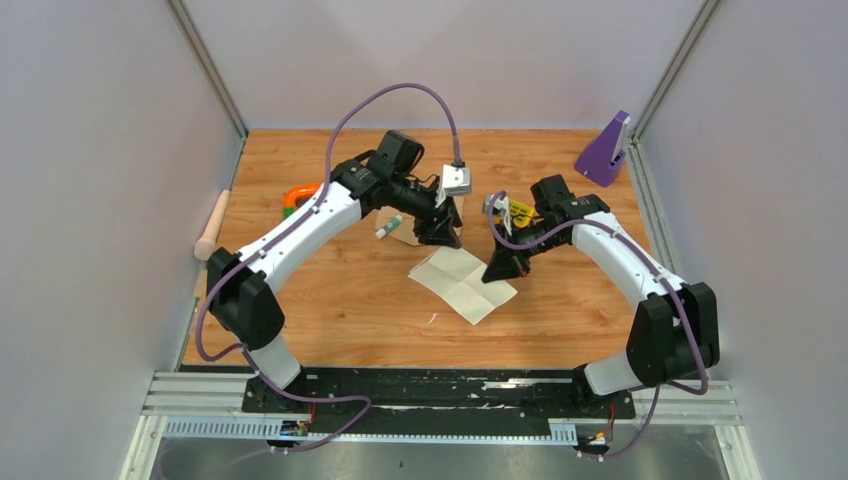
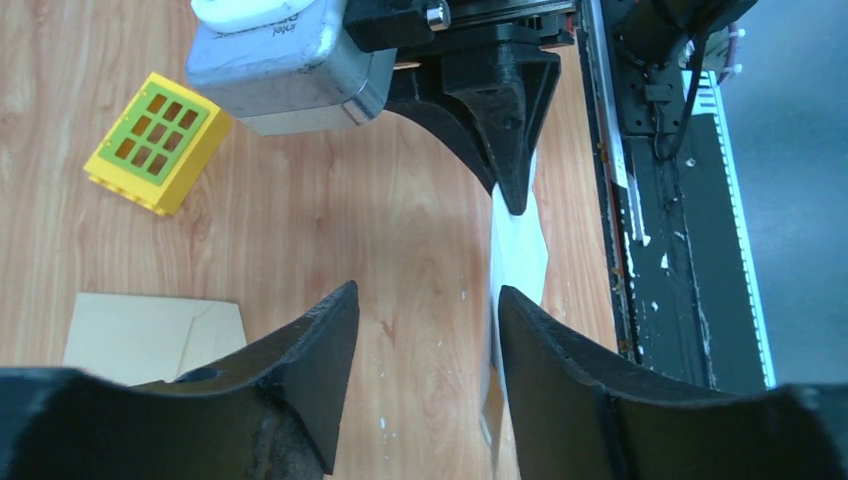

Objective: Place the letter into the envelope and seal it
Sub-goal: Fold the letter.

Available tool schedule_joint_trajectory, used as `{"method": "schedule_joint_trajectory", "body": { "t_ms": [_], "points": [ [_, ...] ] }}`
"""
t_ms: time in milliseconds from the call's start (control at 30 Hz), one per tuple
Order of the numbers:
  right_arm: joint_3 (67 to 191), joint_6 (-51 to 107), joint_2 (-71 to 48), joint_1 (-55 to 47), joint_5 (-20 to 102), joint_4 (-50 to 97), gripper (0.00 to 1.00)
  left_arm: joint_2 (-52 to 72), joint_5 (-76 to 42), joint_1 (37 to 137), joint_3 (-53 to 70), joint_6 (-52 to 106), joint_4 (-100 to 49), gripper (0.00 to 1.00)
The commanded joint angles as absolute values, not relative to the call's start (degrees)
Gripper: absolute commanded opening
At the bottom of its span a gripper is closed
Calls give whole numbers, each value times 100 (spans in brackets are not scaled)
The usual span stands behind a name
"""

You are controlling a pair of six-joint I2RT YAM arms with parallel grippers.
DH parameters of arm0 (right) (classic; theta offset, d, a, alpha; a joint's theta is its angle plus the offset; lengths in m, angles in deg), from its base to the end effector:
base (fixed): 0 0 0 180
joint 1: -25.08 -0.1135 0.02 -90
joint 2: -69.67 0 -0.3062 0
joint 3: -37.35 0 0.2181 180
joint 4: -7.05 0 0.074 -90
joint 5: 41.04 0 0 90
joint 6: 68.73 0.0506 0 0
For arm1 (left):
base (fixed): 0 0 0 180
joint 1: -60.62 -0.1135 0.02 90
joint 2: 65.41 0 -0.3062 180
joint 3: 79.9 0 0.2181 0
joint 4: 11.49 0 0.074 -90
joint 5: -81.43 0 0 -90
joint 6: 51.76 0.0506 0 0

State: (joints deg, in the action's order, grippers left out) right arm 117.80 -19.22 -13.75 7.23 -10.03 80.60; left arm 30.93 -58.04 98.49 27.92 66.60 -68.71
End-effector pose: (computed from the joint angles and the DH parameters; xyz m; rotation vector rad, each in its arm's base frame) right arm 0.2019 0.1106 0.3091 -1.3215 2.0353 1.2868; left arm 0.2465 -0.2404 0.3847 1.5637 1.6348 -1.0958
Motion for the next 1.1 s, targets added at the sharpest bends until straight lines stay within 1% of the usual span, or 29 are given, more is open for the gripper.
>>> {"method": "schedule_joint_trajectory", "body": {
  "t_ms": [0, 33, 67, 133, 167, 200, 233, 267, 333, 400, 433, 467, 500, 533, 567, 633, 667, 700, 767, 833, 900, 933, 1000, 1067],
  "points": [
    [11759, -1919, -1341, 697, -990, 7806, 0, 3139, -6078, 9904, 3119, 7001, -7329, 54],
    [11758, -1909, -1332, 693, -981, 7791, 0, 3168, -6099, 9908, 3144, 7092, -7464, 52],
    [11757, -1889, -1330, 699, -972, 7771, 0, 3183, -6129, 9926, 3192, 7124, -7521, 46],
    [11756, -1858, -1325, 705, -938, 7736, 0, 3219, -6138, 9959, 3251, 7253, -7703, 43],
    [11756, -1833, -1322, 699, -920, 7715, 0, 3245, -6134, 9971, 3276, 7367, -7845, 44],
    [11748, -1821, -1321, 697, -908, 7695, 0, 3261, -6120, 9990, 3321, 7419, -7914, 49],
    [11747, -1813, -1315, 702, -905, 7689, 0, 3288, -6112, 9995, 3342, 7509, -8041, 52],
    [11747, -1804, -1313, 702, -899, 7683, 0, 3300, -6101, 10010, 3380, 7547, -8127, 53],
    [11747, -1793, -1304, 700, -897, 7664, 0, 3342, -6077, 10023, 3396, 7620, -8204, 50],
    [11739, -1784, -1297, 700, -898, 7663, 0, 3354, -6047, 10049, 3391, 7656, -8230, 41],
    [11738, -1784, -1299, 700, -897, 7659, 0, 3355, -6026, 10063, 3383, 7665, -8230, 31],
    [11738, -1784, -1299, 704, -897, 7652, 0, 3362, -6021, 10071, 3386, 7678, -8232, 26],
    [11738, -1784, -1295, 702, -898, 7654, 0, 3368, -6006, 10092, 3393, 7680, -8235, 16],
    [11738, -1784, -1295, 706, -898, 7646, 0, 3377, -5998, 10103, 3400, 7682, -8233, 11],
    [11746, -1784, -1295, 705, -898, 7646, 0, 3384, -5987, 10122, 3416, 7678, -8240, 1],
    [11755, -1776, -1276, 704, -897, 7622, 2, 3386, -5980, 10131, 3431, 7627, -8191, 0],
    [11760, -1771, -1264, 706, -897, 7621, 6, 3379, -5981, 10131, 3428, 7554, -8104, 0],
    [11771, -1760, -1235, 707, -896, 7614, 15, 3372, -5978, 10132, 3410, 7457, -7965, 0],
    [11803, -1738, -1181, 742, -896, 7619, 41, 3316, -5902, 10132, 3343, 7232, -7675, 0],
    [11840, -1699, -1110, 831, -869, 7618, 56, 3191, -5841, 10127, 3241, 7038, -7407, 0],
    [11860, -1664, -1019, 979, -884, 7596, 70, 3048, -5818, 10096, 3093, 6806, -7077, 0],
    [11857, -1647, -963, 1083, -913, 7581, 73, 2986, -5834, 10046, 3030, 6717, -6968, 0],
    [11846, -1628, -818, 1291, -1037, 7530, 87, 2800, -5922, 9926, 2831, 6455, -6611, 0],
    [11796, -1531, -632, 1536, -1208, 7334, 90, 2611, -6104, 9769, 2533, 6166, -6232, 0]
  ]
}}
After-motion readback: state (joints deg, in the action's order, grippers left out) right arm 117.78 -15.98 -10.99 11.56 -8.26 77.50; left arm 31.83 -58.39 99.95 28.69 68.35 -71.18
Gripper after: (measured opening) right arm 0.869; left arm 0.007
